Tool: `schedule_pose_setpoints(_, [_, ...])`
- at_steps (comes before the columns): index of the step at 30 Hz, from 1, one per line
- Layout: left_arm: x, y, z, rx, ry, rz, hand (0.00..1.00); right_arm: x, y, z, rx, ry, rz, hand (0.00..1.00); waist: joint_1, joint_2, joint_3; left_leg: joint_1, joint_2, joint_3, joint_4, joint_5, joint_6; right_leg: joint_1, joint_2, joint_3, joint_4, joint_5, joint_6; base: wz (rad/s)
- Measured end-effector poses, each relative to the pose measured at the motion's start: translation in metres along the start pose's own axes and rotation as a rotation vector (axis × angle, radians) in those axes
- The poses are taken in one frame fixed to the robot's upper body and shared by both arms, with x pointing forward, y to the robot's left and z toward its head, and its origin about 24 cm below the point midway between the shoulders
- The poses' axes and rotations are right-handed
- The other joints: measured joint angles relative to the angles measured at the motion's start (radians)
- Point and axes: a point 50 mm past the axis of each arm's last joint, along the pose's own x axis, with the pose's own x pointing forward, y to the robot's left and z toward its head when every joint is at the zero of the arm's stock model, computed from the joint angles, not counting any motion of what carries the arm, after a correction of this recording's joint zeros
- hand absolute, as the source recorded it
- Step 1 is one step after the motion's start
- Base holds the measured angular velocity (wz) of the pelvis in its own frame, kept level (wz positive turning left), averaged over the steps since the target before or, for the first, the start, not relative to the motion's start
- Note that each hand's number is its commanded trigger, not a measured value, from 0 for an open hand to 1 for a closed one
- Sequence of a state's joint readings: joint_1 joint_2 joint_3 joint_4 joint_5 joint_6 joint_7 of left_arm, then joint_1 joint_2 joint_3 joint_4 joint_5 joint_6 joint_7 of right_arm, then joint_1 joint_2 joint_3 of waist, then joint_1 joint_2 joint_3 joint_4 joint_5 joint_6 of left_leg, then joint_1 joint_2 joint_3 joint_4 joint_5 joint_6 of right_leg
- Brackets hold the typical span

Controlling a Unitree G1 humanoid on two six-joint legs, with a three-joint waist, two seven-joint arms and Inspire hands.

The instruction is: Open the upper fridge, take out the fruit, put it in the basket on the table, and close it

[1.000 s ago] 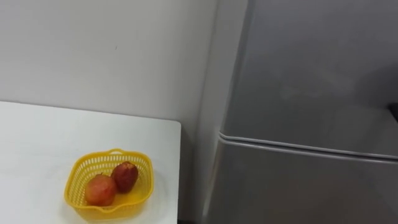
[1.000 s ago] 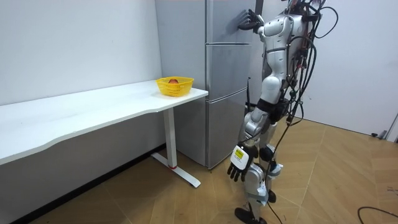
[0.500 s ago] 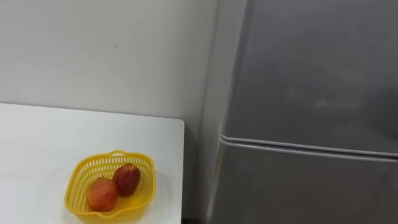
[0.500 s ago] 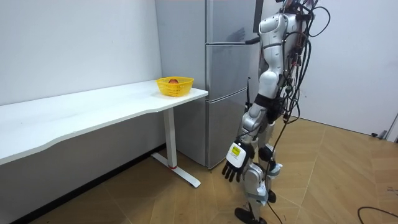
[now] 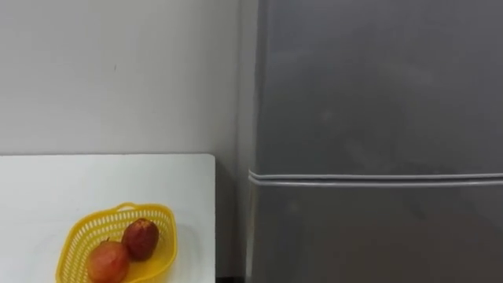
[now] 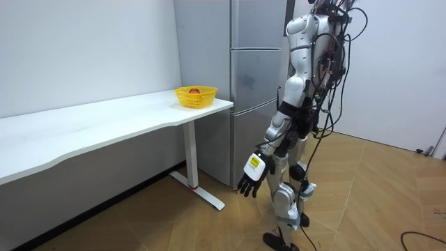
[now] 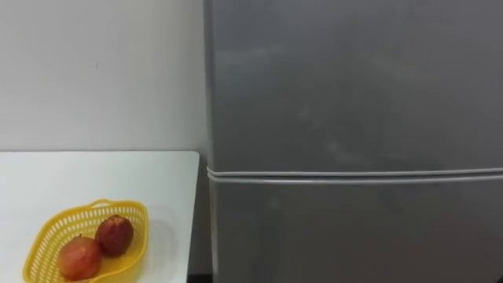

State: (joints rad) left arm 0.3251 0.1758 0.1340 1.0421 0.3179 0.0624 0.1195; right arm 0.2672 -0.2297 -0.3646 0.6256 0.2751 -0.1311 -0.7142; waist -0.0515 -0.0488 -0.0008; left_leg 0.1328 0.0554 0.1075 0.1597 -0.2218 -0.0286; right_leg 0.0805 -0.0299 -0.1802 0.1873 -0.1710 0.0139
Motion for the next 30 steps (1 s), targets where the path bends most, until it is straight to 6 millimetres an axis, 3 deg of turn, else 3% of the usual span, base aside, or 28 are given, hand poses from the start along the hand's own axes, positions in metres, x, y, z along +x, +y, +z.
schedule_pose_setpoints(3, [-0.001,-0.004,0.000,-0.005,0.002,-0.008,0.00,-0.018,-0.003,-0.057,-0.168,0.189,0.048,0.00,0.005,0.015,-0.0043,0.001,0.000,-0.002,0.001,0.000,0.000,0.004,0.000,-0.003,-0.001,-0.001,0.000,0.02])
schedule_pose_setpoints(7, [-0.001,-0.004,-0.003,-0.004,0.014,-0.011,0.00,-0.030,-0.006,-0.086,-0.335,0.281,0.155,0.00,0.006,0.024,-0.0035,0.000,-0.001,-0.001,0.003,0.000,0.000,0.000,-0.001,0.000,0.000,-0.004,-0.001,0.00])
schedule_pose_setpoints(15, [-0.003,-0.013,-0.006,0.000,0.064,-0.045,0.00,-0.054,-0.019,-0.134,-0.603,0.507,0.384,0.00,0.009,0.021,-0.0037,0.009,-0.002,-0.013,0.003,0.000,0.000,0.014,-0.003,-0.012,-0.001,-0.008,-0.001,0.04])
schedule_pose_setpoints(20, [-0.003,-0.017,-0.006,0.029,0.084,-0.063,0.00,-0.066,-0.017,-0.145,-0.815,0.528,0.546,0.00,0.026,0.029,-0.0018,0.033,-0.002,-0.011,0.003,-0.001,0.000,0.030,-0.003,-0.007,-0.002,-0.018,-0.002,-0.01])
schedule_pose_setpoints(26, [-0.004,-0.026,0.000,0.055,0.073,-0.093,0.00,-0.067,-0.004,-0.141,-0.909,0.478,0.638,0.00,0.030,0.048,0.0001,0.051,0.000,-0.013,-0.008,-0.004,-0.002,0.042,-0.001,-0.008,-0.001,-0.018,-0.002,0.02])
schedule_pose_setpoints(30, [-0.004,-0.028,0.003,0.073,0.074,-0.117,0.00,-0.073,-0.003,-0.144,-1.020,0.448,0.725,0.00,0.030,0.049,-0.0002,0.050,0.000,-0.016,-0.009,-0.004,-0.003,0.046,0.000,-0.011,0.001,-0.018,-0.002,0.00])
